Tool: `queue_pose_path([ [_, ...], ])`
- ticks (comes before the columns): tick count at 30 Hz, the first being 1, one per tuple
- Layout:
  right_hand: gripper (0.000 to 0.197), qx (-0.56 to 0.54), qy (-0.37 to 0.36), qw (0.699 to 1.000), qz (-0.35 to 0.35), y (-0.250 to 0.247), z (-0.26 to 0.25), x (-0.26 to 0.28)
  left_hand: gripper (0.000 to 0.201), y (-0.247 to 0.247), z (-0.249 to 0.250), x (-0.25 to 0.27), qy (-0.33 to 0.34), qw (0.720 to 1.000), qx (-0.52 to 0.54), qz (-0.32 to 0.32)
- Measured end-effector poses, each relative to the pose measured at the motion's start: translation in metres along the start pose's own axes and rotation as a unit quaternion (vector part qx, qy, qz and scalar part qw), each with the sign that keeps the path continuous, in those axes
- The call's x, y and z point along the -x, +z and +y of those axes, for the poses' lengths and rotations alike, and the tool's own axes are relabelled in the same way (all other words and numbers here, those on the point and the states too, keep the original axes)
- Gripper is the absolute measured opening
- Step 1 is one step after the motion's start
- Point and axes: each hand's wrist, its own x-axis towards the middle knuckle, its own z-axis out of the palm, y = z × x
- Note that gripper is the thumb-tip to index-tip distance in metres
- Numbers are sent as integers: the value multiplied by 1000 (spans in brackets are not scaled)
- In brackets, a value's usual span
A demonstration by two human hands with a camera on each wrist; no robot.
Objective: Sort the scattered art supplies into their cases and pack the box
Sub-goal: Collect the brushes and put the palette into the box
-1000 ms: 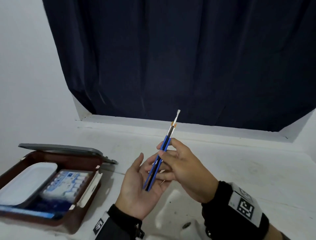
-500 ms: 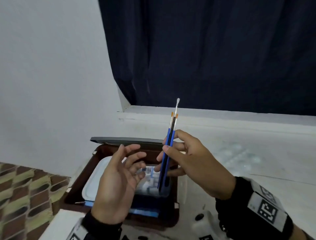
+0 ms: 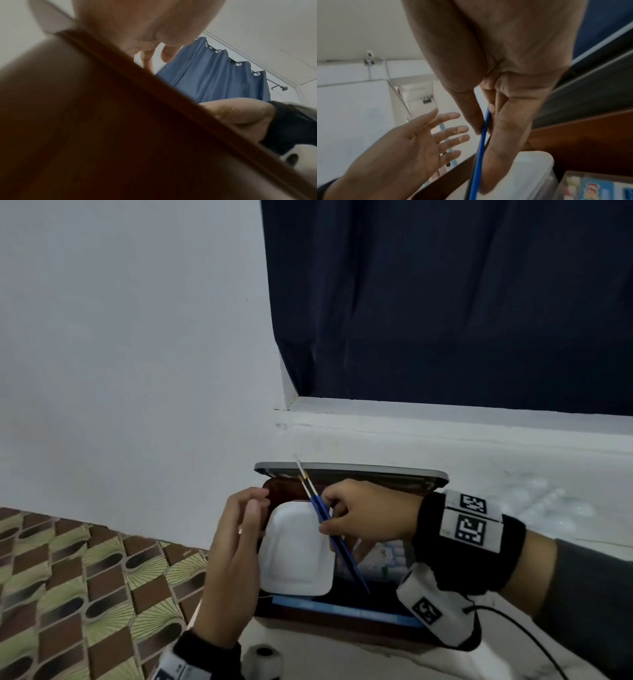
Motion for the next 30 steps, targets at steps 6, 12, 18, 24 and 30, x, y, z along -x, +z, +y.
queue_pose_path([
  [6, 20, 66, 74, 994, -50, 11, -4, -28, 28, -4, -11, 1, 11, 999, -28, -22],
  [12, 26, 157, 82, 979, -97, 15, -8, -33, 30, -9, -16, 0, 17, 999, -29, -14],
  [18, 27, 247, 31, 968, -39, 23, -15, -41, 31, -8, -19, 2, 29, 998, -53, -21],
  [24, 34, 222, 22, 975, -8, 27, -12, -48, 33, -8, -21, 3, 32, 997, -64, -15],
  [30, 38, 172, 25, 985, -10, 26, -9, -42, 34, -9, -23, 4, 41, 995, -87, -13],
])
